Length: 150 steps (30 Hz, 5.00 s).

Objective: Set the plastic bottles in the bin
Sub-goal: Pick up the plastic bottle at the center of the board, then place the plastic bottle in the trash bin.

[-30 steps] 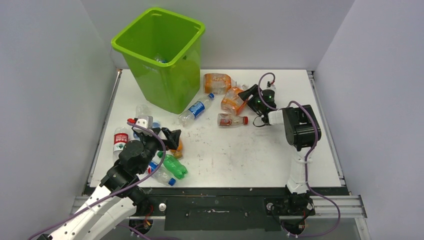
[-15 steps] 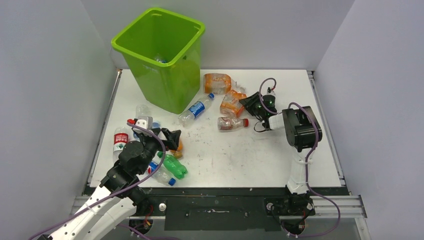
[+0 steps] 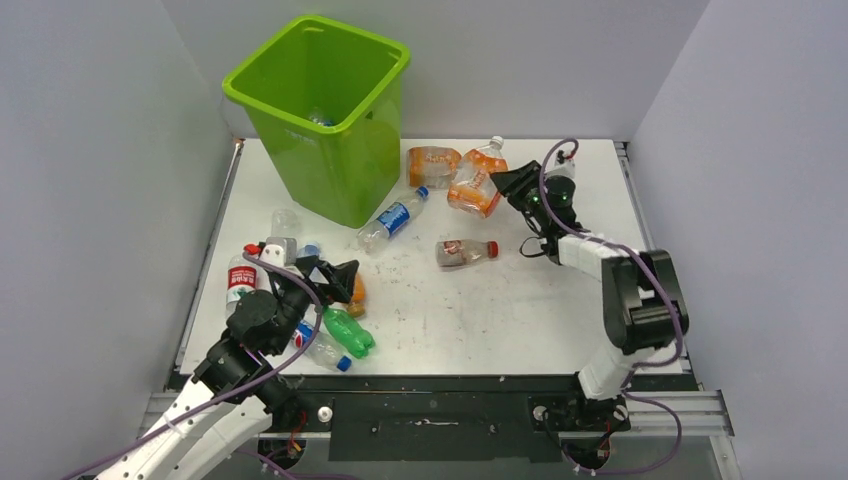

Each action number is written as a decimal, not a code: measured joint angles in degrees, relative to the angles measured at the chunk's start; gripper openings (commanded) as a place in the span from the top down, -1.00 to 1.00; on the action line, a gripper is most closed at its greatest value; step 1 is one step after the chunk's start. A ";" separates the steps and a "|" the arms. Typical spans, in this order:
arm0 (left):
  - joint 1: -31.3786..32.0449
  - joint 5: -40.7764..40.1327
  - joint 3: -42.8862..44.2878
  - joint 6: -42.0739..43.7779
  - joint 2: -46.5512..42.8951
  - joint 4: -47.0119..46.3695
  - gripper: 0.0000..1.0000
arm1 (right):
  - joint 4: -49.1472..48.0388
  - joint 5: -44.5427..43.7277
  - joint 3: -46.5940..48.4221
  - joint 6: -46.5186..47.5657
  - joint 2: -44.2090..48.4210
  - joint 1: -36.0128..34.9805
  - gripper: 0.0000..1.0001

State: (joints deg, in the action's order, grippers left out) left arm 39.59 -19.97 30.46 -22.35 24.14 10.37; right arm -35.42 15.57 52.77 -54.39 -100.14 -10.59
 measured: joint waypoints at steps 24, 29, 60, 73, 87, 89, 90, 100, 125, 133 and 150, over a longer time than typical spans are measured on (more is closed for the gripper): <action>0.87 26.21 -2.82 -2.97 -0.57 -14.45 -0.92 | 5.18 -3.15 -36.06 19.96 62.16 -37.64 0.89; 0.87 41.46 -2.80 -5.84 8.46 -20.35 -0.92 | 0.87 -3.15 -38.73 19.98 61.83 -40.57 0.89; 0.87 53.72 -6.60 -13.18 12.35 -36.15 1.00 | 15.54 0.76 -29.22 26.10 59.76 -47.63 -0.89; 0.87 53.40 -6.16 -16.52 14.49 -38.27 -0.84 | 11.47 7.58 -29.22 24.02 55.23 -48.00 0.13; 0.98 34.47 11.30 -14.53 16.06 -29.09 -1.00 | 17.70 -1.95 -28.33 30.47 56.87 -49.24 0.34; 1.16 33.42 14.91 -13.79 18.69 -26.40 -0.90 | 18.58 -3.41 -27.69 31.39 56.87 -49.72 0.34; 1.33 33.11 15.74 -13.40 19.67 -25.09 -0.87 | 18.78 -4.09 -27.47 31.71 56.87 -49.94 0.35; 4.70 31.45 17.88 -9.94 26.95 -11.34 -0.63 | 20.15 -6.97 -26.93 33.29 56.87 -51.28 0.37; 8.79 20.72 35.30 10.95 28.37 -4.11 1.00 | 31.85 -10.71 -12.72 35.71 59.87 -52.48 -0.79; -9.44 12.39 50.60 17.88 32.98 -19.19 1.00 | 31.17 -18.47 -14.49 34.34 69.02 -52.52 -0.79; -29.35 5.25 67.34 18.14 66.97 -46.25 1.00 | 38.93 -40.61 -22.14 27.32 70.90 -52.52 -0.80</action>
State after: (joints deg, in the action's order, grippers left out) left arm 10.24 -14.72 97.80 -4.21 91.11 -35.88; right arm 3.51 -25.04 30.63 -27.07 -29.23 -63.11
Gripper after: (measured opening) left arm 0.324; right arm 0.900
